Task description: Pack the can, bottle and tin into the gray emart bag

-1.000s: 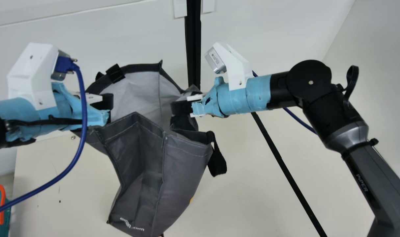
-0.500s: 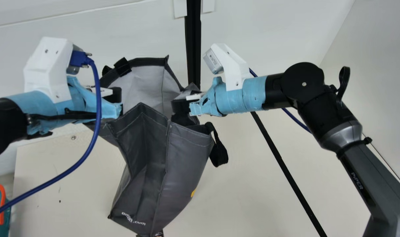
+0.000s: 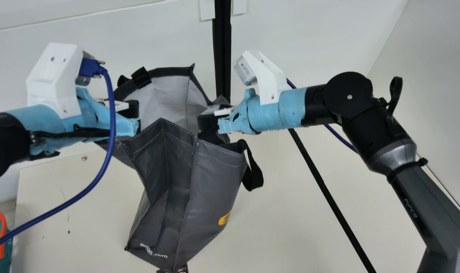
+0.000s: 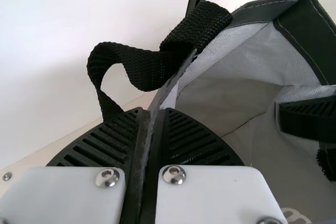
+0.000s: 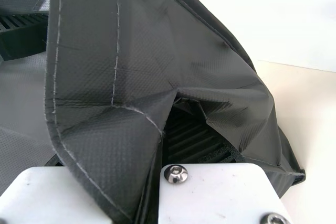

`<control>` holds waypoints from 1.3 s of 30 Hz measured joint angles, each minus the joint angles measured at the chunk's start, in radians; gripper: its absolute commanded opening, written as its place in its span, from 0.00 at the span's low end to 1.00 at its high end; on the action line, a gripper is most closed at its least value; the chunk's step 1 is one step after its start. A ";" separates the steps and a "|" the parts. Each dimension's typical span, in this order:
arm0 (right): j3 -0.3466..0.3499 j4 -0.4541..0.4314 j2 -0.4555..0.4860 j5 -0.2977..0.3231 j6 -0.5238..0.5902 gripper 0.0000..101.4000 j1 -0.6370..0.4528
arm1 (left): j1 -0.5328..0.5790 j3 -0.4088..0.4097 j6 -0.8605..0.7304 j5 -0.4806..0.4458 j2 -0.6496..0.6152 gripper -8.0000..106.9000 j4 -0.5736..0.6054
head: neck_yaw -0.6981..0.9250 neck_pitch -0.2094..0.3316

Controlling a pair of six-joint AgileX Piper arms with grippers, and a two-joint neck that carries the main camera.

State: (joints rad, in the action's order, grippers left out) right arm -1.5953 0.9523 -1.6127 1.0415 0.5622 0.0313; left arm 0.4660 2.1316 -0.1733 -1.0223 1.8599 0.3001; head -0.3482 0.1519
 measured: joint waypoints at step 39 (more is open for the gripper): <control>0.000 -0.001 0.000 0.000 0.000 0.00 0.000 | -0.028 0.002 -0.044 0.072 -0.103 0.85 0.113 | 0.000 0.000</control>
State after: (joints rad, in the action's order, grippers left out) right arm -1.5953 0.9514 -1.6127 1.0415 0.5622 0.0313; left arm 0.4378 2.1337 -0.2170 -0.9501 1.7567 0.4128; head -0.3482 0.1519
